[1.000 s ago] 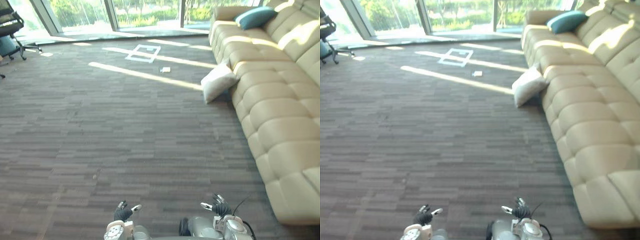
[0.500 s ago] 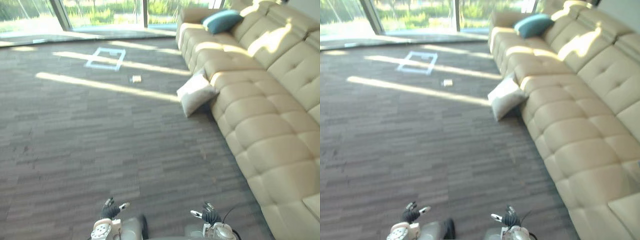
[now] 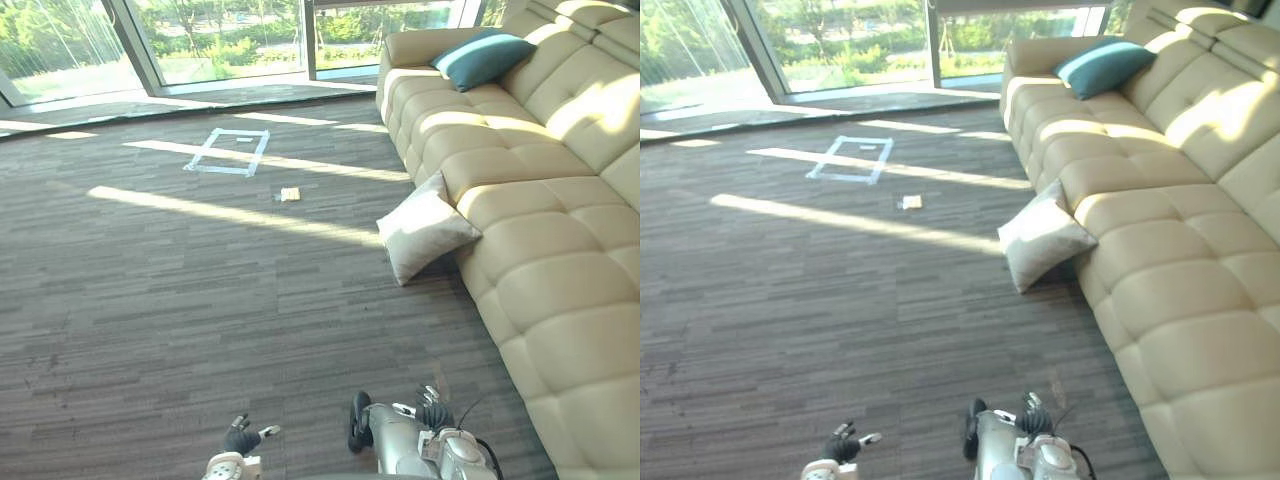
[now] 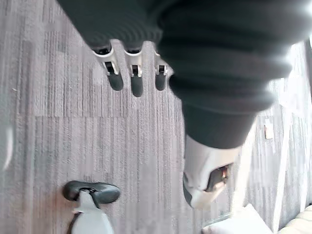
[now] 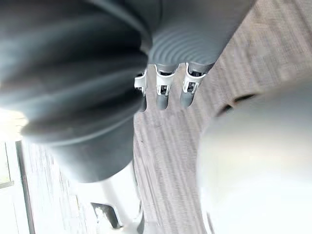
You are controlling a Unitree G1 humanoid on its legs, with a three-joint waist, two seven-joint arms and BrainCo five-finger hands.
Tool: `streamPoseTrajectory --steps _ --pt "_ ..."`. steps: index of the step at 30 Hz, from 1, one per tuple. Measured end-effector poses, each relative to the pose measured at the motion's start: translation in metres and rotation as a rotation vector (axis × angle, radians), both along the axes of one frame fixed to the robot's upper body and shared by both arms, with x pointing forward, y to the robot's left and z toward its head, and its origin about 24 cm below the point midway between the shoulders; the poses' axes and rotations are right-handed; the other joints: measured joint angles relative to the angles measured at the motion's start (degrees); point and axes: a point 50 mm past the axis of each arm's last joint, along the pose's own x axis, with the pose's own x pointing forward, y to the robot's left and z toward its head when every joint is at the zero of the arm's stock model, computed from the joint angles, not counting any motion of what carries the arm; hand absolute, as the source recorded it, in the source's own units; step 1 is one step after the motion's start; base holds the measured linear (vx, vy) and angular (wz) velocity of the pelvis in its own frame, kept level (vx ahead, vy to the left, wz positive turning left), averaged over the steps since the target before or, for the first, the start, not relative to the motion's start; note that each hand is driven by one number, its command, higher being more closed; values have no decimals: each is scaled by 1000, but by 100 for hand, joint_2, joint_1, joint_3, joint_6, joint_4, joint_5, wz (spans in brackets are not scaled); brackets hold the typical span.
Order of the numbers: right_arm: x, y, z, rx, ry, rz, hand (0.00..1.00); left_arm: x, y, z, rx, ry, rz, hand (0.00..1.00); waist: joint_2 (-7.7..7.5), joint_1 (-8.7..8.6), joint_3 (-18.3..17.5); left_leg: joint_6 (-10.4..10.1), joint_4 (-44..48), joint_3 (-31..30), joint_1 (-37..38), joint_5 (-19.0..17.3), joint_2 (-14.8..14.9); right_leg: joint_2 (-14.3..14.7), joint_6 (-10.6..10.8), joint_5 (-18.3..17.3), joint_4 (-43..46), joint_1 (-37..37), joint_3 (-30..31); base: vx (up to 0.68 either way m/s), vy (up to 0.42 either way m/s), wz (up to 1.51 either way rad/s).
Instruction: Pick up cushions and gather them together orderly.
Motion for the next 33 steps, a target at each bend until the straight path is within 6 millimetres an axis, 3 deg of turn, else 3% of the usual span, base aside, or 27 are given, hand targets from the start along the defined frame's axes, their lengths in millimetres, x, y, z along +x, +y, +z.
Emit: streamPoseTrajectory --steps 1,3,6,7,8,9,11,13,14,15,16,17,18,19,20,22,24,25,27,29,30,31,32,33 --pt "-3 0 -1 2 11 -5 0 3 3 3 5 -24 18 0 -8 18 55 149 904 281 -369 -115 329 162 -75 -139 -234 505 36 442 -137 -8" --pt "-7 5 -4 18 30 -9 0 6 7 5 17 -40 17 0 -155 57 83 273 1241 705 -837 -358 433 207 -62 -247 -662 1126 113 507 -156 -21" --pt "-9 6 -6 21 43 -11 0 9 8 7 18 -58 19 0 -166 93 96 469 227 1134 -1477 -687 279 244 74 -251 -1156 1712 380 430 -88 -48" --pt "-9 6 -6 21 46 -12 0 11 8 8 21 -70 20 0 -175 149 112 481 -1050 1108 -1608 -718 -41 185 93 -257 -1258 1920 553 442 15 -80" --pt "-9 6 -6 22 46 -13 0 11 8 8 22 -71 18 0 -178 176 117 394 -2403 823 -1623 -590 -388 145 196 -325 -1340 2044 743 438 47 -82" --pt "-9 6 -6 21 46 -13 0 11 7 8 22 -71 15 0 -173 185 120 367 -2825 705 -1626 -500 -479 140 225 -354 -1388 2100 803 430 111 -70" --pt "-12 5 -7 9 54 -24 0 14 4 9 21 -76 -7 0 -135 244 141 278 -4145 230 -1740 58 -685 152 344 -518 -1563 2406 1124 513 221 -78" --pt "-18 5 -9 5 68 -31 0 14 5 9 26 -83 -9 0 -156 320 121 400 -4144 242 -1734 611 -698 105 506 -790 -1496 2648 1396 404 220 -76" --pt "-19 9 -10 13 73 -26 0 13 9 9 39 -78 -24 0 -206 333 28 778 -3985 306 -1743 1015 -802 -27 651 -981 -1327 2686 1584 534 259 -51" --pt "-24 16 -12 32 84 -22 0 14 13 10 58 -74 -51 0 -438 275 -81 944 -3828 414 -1757 751 -988 -278 701 -1017 -943 2506 1616 641 309 -38" --pt "-25 18 -12 37 85 -23 0 15 14 10 60 -73 -55 0 -465 274 -94 967 -3763 428 -1782 666 -1024 -329 714 -1024 -741 2404 1634 628 293 -19" --pt "-24 17 -12 39 82 -29 0 17 15 10 64 -73 -62 0 -533 282 -68 1106 -3670 507 -1684 386 -1107 -464 780 -1040 277 2001 1670 479 252 -21" --pt "-19 16 -11 44 70 -46 0 22 19 11 78 -75 -68 0 -666 286 106 1164 -3881 591 -1117 221 -1327 -751 1241 -707 1973 1500 1634 460 248 -17" --pt "-18 16 -11 46 65 -51 0 22 21 11 82 -68 -72 0 -708 280 146 1186 -3965 594 -911 177 -1404 -849 1322 -442 2398 1381 1597 440 221 2" --pt "-18 16 -11 48 62 -57 0 16 22 8 87 -39 -81 0 -701 217 163 1184 -4146 577 -493 31 -1520 -1113 1213 -315 3204 1150 1438 420 183 18" --pt "-17 12 -9 32 52 -39 0 10 17 4 79 -8 -106 0 -588 187 83 1216 -4443 566 184 -156 -1491 -1418 863 -702 3719 558 774 497 143 17" --pt "-13 12 -8 31 42 -37 0 11 17 4 77 -8 -109 0 -549 164 86 1213 -4579 556 389 -202 -1442 -1403 859 -900 3367 234 547 451 14 9" --pt "-5 9 -5 24 21 -34 0 8 15 3 70 4 -108 0 -447 71 139 1173 -4607 633 574 -252 -1237 -1192 838 -989 2394 -101 172 396 -48 4" --pt "0 9 -3 22 7 -34 0 5 14 2 66 14 -108 0 -371 43 190 1133 -4619 755 732 -273 -1097 -978 670 -783 1369 -213 -268 485 -72 -7" --pt "-1 10 -4 25 15 -32 0 1 16 1 67 23 -101 0 -423 68 171 901 -4761 1071 1055 -411 -1124 -781 298 364 -200 -214 -1002 506 -73 -39" --pt "-7 13 -7 30 33 -30 0 -4 23 0 81 35 -90 0 -660 87 94 669 -4797 1156 1291 -567 -1370 -819 -417 1199 -572 -277 -1188 628 -139 -90" --pt "-1 4 -3 8 17 -27 0 -4 12 -2 48 40 -72 0 -298 133 77 566 -4722 1263 1455 -705 -1170 -684 -569 821 -117 -362 -1210 522 -123 -77" --pt "0 0 -2 -3 12 -29 0 -4 9 -2 41 40 -80 0 -217 89 50 563 -4668 1247 1433 -704 -1128 -677 -485 706 -61 -367 -1181 549 -199 -44" --pt "-1 -4 -1 -9 1 -44 0 1 -1 -2 22 31 -103 0 -169 -63 35 552 -4317 1169 1337 -731 -1049 -563 -253 274 16 -328 -1098 313 -163 3"
